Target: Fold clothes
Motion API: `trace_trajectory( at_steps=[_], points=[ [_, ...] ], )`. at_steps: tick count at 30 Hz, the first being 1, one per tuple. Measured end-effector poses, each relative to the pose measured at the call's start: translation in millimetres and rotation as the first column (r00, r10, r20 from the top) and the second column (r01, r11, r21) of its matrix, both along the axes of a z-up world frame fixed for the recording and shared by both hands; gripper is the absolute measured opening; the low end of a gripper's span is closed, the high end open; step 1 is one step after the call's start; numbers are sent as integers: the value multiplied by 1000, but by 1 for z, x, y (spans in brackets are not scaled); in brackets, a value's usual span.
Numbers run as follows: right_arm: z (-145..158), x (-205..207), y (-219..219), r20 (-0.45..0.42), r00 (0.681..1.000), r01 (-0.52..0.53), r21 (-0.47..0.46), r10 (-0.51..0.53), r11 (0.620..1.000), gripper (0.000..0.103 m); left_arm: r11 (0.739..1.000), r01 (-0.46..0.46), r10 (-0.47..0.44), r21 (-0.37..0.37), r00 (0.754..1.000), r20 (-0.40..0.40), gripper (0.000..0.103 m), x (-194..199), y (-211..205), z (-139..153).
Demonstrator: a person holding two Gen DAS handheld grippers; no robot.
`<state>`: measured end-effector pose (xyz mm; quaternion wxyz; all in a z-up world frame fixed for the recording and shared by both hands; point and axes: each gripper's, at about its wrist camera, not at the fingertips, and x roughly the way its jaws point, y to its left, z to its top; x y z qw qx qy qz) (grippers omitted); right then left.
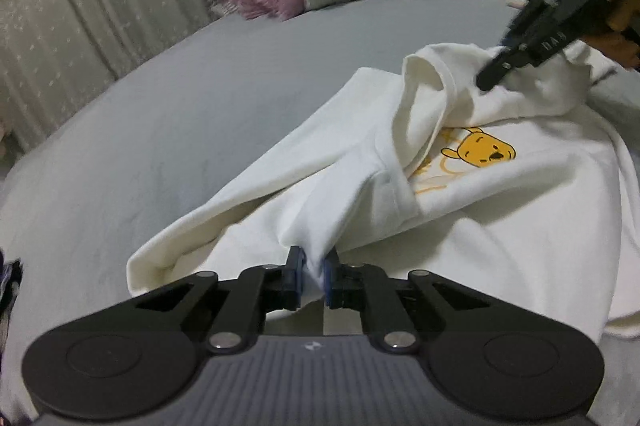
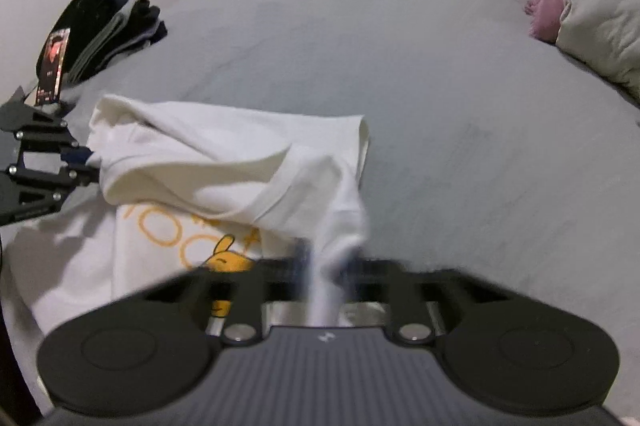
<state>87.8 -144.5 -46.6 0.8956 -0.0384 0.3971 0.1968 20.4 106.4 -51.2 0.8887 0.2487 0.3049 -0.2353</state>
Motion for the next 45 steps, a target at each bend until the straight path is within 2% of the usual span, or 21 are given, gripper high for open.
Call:
trace_trajectory(
  at_steps=[3, 6, 8, 12, 15, 19, 20, 21, 27, 29, 31, 34, 39, 41, 45],
  points=[
    [16, -22, -1, 23, 1000, 1, 41, -2, 999, 5, 993, -47, 46, -107, 999, -13, 8, -19, 9, 25],
    [45, -55, 1, 93, 996, -5, 47, 1, 999, 5, 975, -101, 105, -197, 994, 6, 7, -45, 16, 59],
    [69, -80, 1, 144, 990, 5, 63, -14, 998, 5, 960, -127, 149, -250, 986, 71, 7, -77, 22, 98],
    [126, -140, -3, 274, 961, 9, 81, -31, 997, 5, 946, -121, 182, -300, 965, 187, 7, -124, 22, 152],
    [179, -188, -5, 399, 916, 15, 69, -41, 998, 5, 939, -112, 216, -325, 928, 302, 7, -168, 20, 197],
    [238, -245, -8, 532, 845, 36, 44, -54, 998, 4, 933, -109, 265, -344, 854, 448, 7, -219, 19, 257],
    [252, -259, -8, 561, 826, 41, 38, -55, 998, 4, 931, -106, 269, -348, 845, 462, 7, -225, 17, 264],
    [263, -271, -9, 584, 810, 45, 33, -55, 998, 4, 927, -97, 281, -363, 820, 499, 7, -240, 18, 287],
    [317, -320, -2, 706, 707, 76, -20, -40, 997, 3, 930, -71, 288, -361, 752, 593, 7, -269, 7, 339],
    [328, -324, -2, 724, 689, 85, -23, -42, 996, 3, 932, -72, 290, -354, 735, 613, 7, -269, 2, 348],
    [336, -322, -4, 729, 683, 90, -20, -47, 996, 3, 932, -75, 290, -356, 744, 602, 7, -257, -6, 352],
    [329, -307, -6, 715, 697, 106, -27, -55, 994, 3, 924, -98, 303, -370, 779, 548, 7, -228, -13, 337],
    [282, -255, -11, 626, 775, 132, -23, -89, 991, 3, 915, -182, 334, -359, 843, 423, 7, -158, -29, 273],
    [251, -217, -10, 568, 816, 161, -41, -110, 986, 3, 912, -210, 346, -352, 855, 387, 7, -132, -36, 255],
    [211, -144, -9, 485, 861, 213, -65, -156, 975, 2, 910, -271, 373, -315, 868, 328, 7, -67, -52, 214]
  ],
)
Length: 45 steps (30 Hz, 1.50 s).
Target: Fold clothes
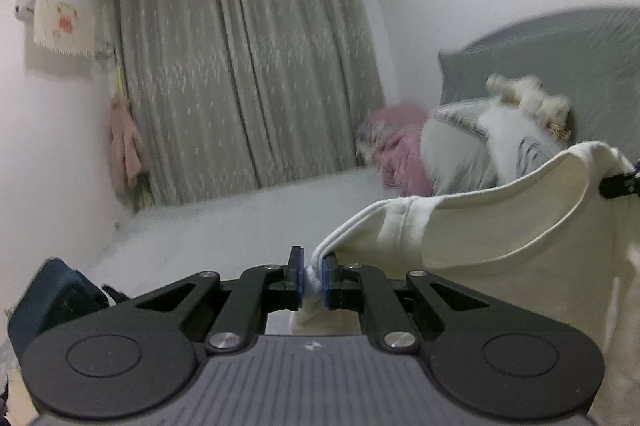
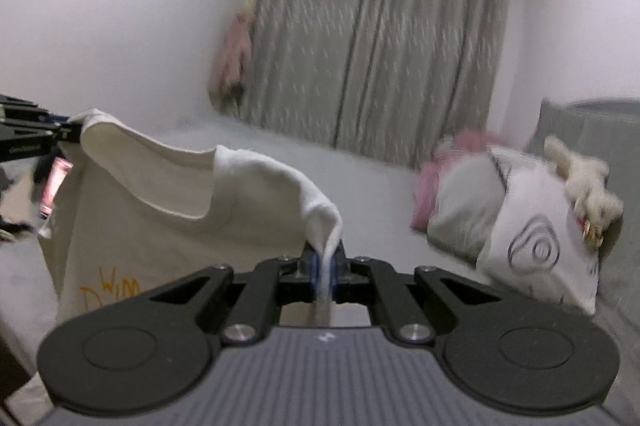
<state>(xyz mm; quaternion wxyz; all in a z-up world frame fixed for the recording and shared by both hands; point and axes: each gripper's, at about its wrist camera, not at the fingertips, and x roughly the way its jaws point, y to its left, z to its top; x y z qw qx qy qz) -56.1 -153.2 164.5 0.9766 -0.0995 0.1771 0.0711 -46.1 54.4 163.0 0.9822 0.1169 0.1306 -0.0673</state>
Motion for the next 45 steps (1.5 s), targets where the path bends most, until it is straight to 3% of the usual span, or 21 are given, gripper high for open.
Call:
trace_trajectory(
  at_steps=[1, 12, 17, 22, 25, 26, 28, 29, 30, 32, 35, 40, 43, 45],
  points=[
    [-6, 16, -1, -16, 1000, 12, 3, -12, 1000, 2, 1000, -6, 6, -6, 999, -39, 7, 33, -7, -12],
    [-95, 226, -27, -205, 968, 156, 55, -141, 986, 2, 999, -31, 38, 37, 978, -203, 8, 235, -28, -107],
    [-147, 303, -44, -333, 930, 194, 79, -158, 978, 2, 997, -35, 52, 66, 959, -278, 8, 302, -42, -157],
    [-188, 344, -49, -384, 907, 211, 61, -172, 976, 2, 996, -50, 75, 79, 933, -351, 8, 349, -46, -207],
    [-216, 369, -51, -432, 886, 213, 57, -168, 975, 3, 996, -36, 67, 87, 917, -393, 10, 358, -41, -238],
    [-226, 376, -51, -445, 880, 211, 51, -167, 976, 7, 996, -29, 62, 87, 912, -405, 16, 362, -39, -247],
    [-237, 380, -52, -449, 877, 209, 41, -169, 977, 24, 996, -25, 57, 84, 910, -410, 30, 366, -34, -259],
    [-243, 380, -52, -439, 882, 206, 30, -172, 978, 38, 997, -25, 52, 73, 917, -396, 36, 366, -27, -261],
    [-244, 378, -54, -425, 889, 200, 22, -172, 980, 47, 999, -11, 31, 53, 919, -394, 36, 365, -20, -258],
    [-240, 372, -57, -405, 902, 172, 18, -150, 985, 48, 999, 40, -30, 20, 927, -374, 38, 360, -8, -252],
    [-231, 365, -64, -368, 925, 109, 22, -94, 994, 49, 992, 121, -122, -25, 932, -342, 52, 352, 10, -243],
    [-231, 384, -62, -352, 936, 15, 43, 1, 999, 53, 964, 265, -254, -24, 889, -382, 52, 360, 13, -245],
    [-241, 396, -50, -366, 929, -39, 51, 55, 998, 40, 951, 308, -281, 5, 872, -400, 46, 368, 0, -256],
    [-251, 405, -44, -368, 928, -48, 38, 58, 998, 30, 958, 285, -250, 32, 884, -395, 46, 373, -9, -266]
  ],
)
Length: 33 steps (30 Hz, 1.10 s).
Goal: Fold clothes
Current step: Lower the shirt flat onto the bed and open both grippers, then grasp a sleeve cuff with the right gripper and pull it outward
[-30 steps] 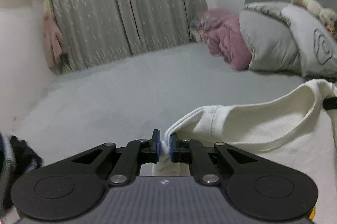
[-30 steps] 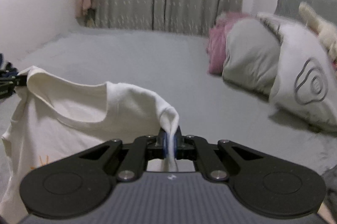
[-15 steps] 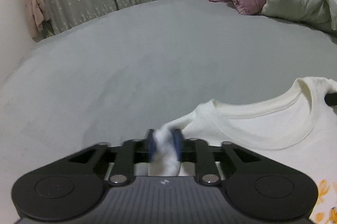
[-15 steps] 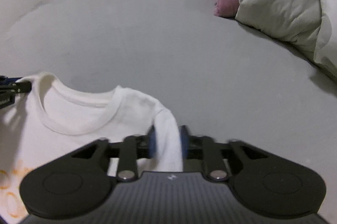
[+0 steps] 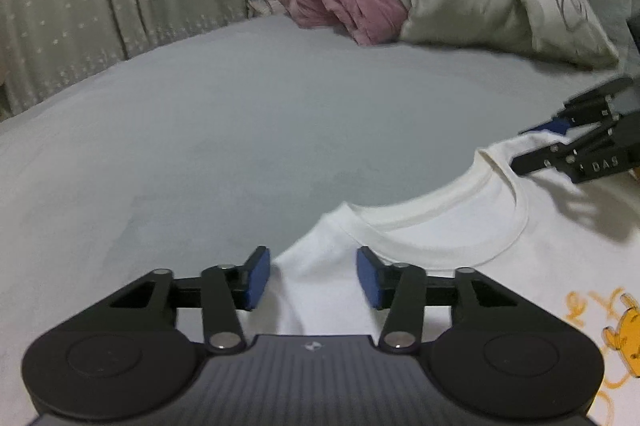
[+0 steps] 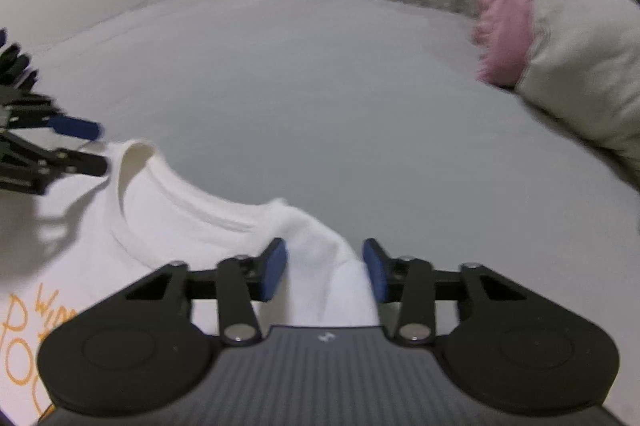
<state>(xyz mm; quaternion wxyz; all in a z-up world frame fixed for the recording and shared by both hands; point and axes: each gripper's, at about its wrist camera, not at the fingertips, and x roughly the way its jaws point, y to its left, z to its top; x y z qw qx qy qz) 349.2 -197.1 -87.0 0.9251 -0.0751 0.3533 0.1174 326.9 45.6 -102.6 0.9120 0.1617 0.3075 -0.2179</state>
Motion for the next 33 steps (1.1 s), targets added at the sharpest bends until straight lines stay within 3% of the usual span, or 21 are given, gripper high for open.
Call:
trace_trajectory(
  at_steps=[2, 5, 8, 11, 16, 21, 28, 31, 33],
  points=[
    [-3, 4, 2, 9, 999, 38, -2, -38, 999, 26, 998, -65, 65, -14, 998, 15, 46, 9, -4, -8],
    [-7, 11, 5, 13, 995, 101, 4, -101, 995, 26, 990, -134, 135, -43, 991, 18, 60, 20, -4, -14],
    [-3, 7, 13, 25, 993, 116, -40, -115, 992, 32, 977, -210, 209, -38, 978, -15, 60, 19, -3, -2],
    [13, -6, 6, 6, 986, 164, 8, -164, 986, 36, 967, -252, 251, -33, 968, -30, 59, 4, 3, 15],
    [53, -60, -9, -5, 978, 207, 75, -207, 975, 45, 947, -302, 295, -108, 952, -77, 59, -49, 16, 51],
    [83, -143, -21, -44, 972, 235, 123, -231, 964, 55, 939, -314, 297, -142, 947, -125, 60, -114, 14, 74],
    [78, -260, -40, -99, 964, 253, 76, -246, 964, 56, 954, -244, 212, -175, 960, -186, 62, -218, -6, 80],
    [71, -286, -51, -125, 959, 266, 79, -256, 961, 56, 958, -217, 177, -188, 962, -206, 63, -264, -21, 72],
    [66, -302, -56, -138, 956, 270, 78, -257, 960, 56, 959, -208, 167, -191, 963, -213, 63, -275, -30, 66]
  ],
)
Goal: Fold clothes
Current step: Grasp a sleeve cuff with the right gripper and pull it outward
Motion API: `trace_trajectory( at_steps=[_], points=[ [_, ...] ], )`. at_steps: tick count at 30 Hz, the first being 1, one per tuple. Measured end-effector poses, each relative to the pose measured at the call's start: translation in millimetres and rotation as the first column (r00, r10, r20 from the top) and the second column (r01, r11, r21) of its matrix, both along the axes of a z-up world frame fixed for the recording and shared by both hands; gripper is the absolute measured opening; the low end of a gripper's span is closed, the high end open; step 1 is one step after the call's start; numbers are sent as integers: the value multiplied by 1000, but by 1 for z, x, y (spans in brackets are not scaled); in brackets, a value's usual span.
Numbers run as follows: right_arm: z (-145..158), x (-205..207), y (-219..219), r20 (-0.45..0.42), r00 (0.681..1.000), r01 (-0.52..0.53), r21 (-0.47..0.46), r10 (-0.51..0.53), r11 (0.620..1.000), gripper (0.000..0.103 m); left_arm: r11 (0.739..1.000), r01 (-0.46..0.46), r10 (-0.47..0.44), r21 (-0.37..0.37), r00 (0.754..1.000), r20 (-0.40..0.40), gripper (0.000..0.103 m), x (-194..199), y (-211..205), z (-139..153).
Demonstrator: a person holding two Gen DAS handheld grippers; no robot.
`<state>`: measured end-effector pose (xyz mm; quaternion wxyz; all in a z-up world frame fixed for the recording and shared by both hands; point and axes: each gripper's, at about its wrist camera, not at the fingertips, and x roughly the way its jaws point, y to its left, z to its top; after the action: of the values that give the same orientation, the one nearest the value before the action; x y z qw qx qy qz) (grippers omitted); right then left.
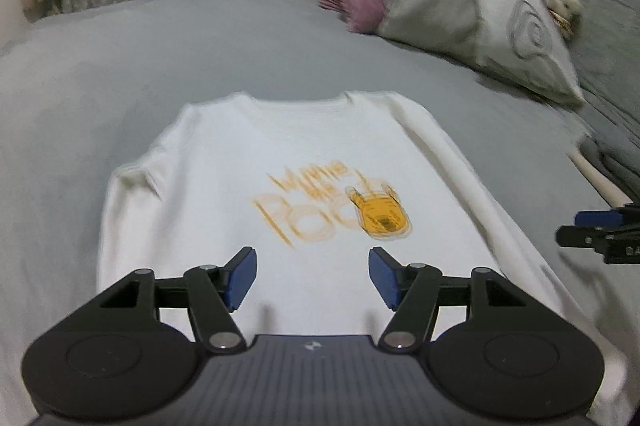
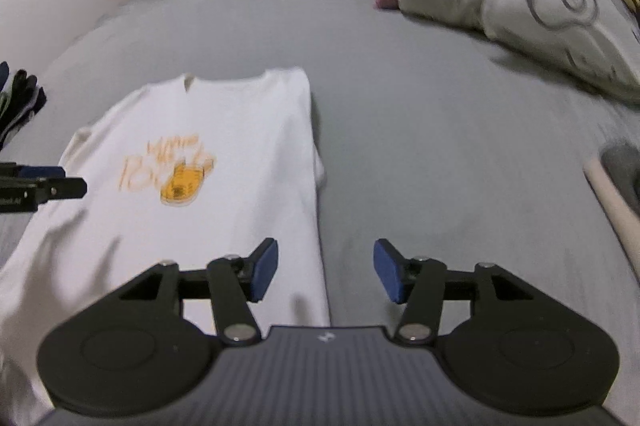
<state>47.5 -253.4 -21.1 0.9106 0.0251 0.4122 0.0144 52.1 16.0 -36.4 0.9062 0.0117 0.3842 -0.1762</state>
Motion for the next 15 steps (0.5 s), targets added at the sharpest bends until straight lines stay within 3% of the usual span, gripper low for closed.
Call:
trace_trajectory(
  at_steps=[4, 7, 11, 13, 14, 15],
  points=[
    [-8, -37, -7, -7, 1000, -14, -8, 14, 1000, 56, 1000, 4, -4, -8, 1000, 3, 63, -30, -21, -12],
    [-17, -64, -15, -10, 1000, -20, 2, 20, 1000, 52, 999, 19, -17, -33, 998, 60, 63, -51, -39, -13],
    [-27, -85, -21, -51, 997, -50, 57, 53, 997, 47, 988, 145, -138, -47, 982, 128, 61, -84, -64, -7],
    [-29, -95, -24, -60, 995, -72, 99, 78, 992, 46, 965, 260, -251, -42, 957, 147, 54, -105, -83, -7],
    [-30, -99, -26, -67, 994, -83, 124, 91, 989, 45, 956, 290, -281, -47, 950, 139, 44, -110, -88, -11],
    [-32, -103, -27, -75, 992, -92, 143, 103, 985, 41, 946, 320, -311, -53, 941, 131, 24, -115, -94, -15]
  ],
)
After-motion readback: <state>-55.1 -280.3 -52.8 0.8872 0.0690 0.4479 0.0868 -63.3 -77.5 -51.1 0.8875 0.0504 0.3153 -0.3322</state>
